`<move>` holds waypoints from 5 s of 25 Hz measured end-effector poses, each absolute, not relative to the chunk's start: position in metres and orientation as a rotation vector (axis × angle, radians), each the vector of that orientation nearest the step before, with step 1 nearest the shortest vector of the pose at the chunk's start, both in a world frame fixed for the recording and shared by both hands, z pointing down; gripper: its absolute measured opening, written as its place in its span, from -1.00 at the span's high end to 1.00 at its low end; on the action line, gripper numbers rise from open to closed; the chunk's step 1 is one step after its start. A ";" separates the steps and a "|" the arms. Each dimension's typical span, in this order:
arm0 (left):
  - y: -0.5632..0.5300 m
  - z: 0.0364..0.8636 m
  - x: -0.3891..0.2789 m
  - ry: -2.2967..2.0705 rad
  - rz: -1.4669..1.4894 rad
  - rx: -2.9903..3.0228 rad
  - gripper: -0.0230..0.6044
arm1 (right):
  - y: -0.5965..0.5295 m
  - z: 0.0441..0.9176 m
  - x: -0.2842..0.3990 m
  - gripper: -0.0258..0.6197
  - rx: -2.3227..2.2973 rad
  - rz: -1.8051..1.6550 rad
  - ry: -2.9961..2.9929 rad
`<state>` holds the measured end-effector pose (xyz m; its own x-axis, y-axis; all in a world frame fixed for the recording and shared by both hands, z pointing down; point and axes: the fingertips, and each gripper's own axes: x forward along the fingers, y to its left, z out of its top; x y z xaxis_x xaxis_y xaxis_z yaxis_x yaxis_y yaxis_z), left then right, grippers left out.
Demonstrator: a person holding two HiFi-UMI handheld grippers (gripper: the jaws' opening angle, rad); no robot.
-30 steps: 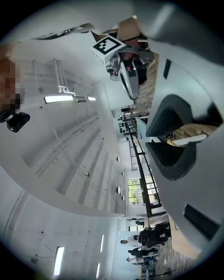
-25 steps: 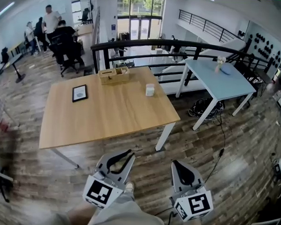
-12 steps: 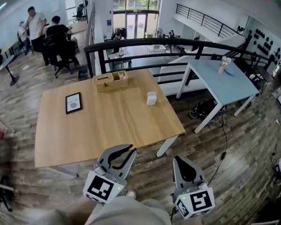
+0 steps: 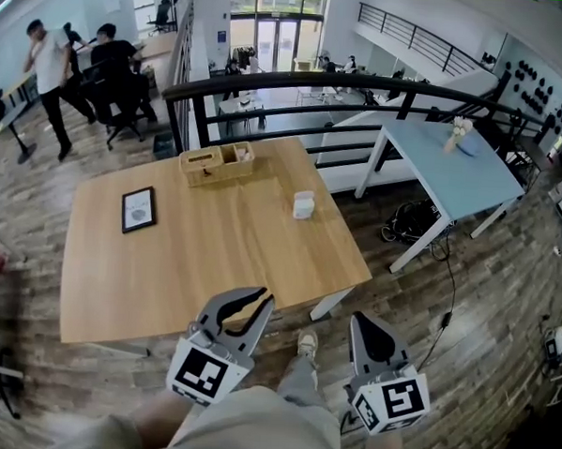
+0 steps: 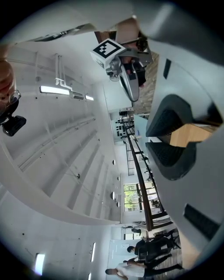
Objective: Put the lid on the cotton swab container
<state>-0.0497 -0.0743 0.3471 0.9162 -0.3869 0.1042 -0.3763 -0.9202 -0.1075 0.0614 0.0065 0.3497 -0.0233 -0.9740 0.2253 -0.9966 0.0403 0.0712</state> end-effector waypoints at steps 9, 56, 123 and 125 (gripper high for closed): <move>-0.140 0.352 0.013 0.698 -0.230 -2.957 0.75 | -0.069 0.357 0.128 0.84 1.951 0.158 -2.185; -0.377 0.367 0.124 1.247 -0.331 -2.842 0.85 | -0.367 0.391 0.275 0.84 1.574 0.262 -2.455; -0.383 0.528 0.120 1.164 -0.778 -3.029 0.85 | -0.426 0.608 0.245 0.83 1.444 0.595 -2.184; -0.382 0.512 0.117 1.170 -0.738 -3.016 0.85 | -0.419 0.578 0.241 0.83 1.460 0.554 -2.229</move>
